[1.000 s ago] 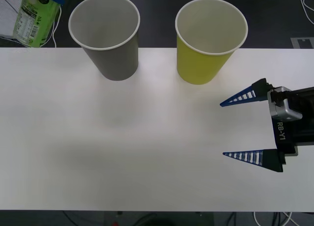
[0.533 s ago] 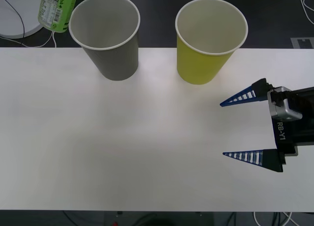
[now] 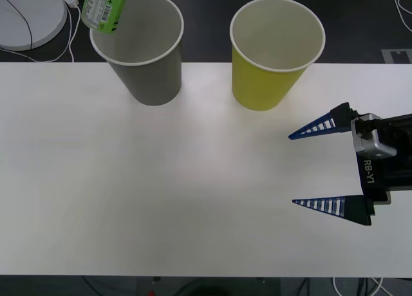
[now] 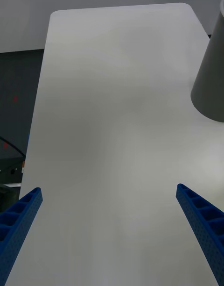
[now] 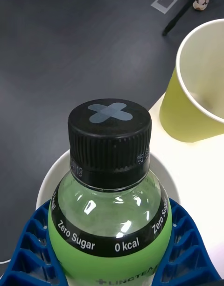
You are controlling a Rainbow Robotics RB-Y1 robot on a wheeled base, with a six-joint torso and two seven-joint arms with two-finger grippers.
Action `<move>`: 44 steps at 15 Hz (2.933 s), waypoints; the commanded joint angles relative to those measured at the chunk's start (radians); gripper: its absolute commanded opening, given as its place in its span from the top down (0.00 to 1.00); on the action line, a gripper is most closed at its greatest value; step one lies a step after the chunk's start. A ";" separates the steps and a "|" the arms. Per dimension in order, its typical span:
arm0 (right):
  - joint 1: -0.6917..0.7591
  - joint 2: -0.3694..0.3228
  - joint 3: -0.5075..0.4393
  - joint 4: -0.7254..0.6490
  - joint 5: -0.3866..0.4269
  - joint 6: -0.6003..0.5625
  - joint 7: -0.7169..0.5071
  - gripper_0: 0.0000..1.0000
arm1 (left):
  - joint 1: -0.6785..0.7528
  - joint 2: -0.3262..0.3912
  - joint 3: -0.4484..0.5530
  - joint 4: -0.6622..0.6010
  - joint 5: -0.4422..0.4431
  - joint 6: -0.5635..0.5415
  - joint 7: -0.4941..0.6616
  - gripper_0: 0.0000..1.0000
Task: Put the can into the green bin and the plastic bottle into the gray bin
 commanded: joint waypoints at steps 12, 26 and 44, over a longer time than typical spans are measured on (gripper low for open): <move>0.000 0.000 0.000 0.000 0.000 0.000 0.000 0.00 | 0.001 -0.074 0.000 0.014 -0.062 0.025 -0.014 0.00; 0.000 0.000 0.000 0.000 0.000 0.000 0.000 0.00 | 0.010 -0.054 0.000 0.003 -0.046 0.024 -0.026 0.00; 0.000 0.000 0.000 0.000 0.000 0.000 0.000 0.00 | 0.510 0.253 0.203 -0.581 0.069 0.116 0.056 0.00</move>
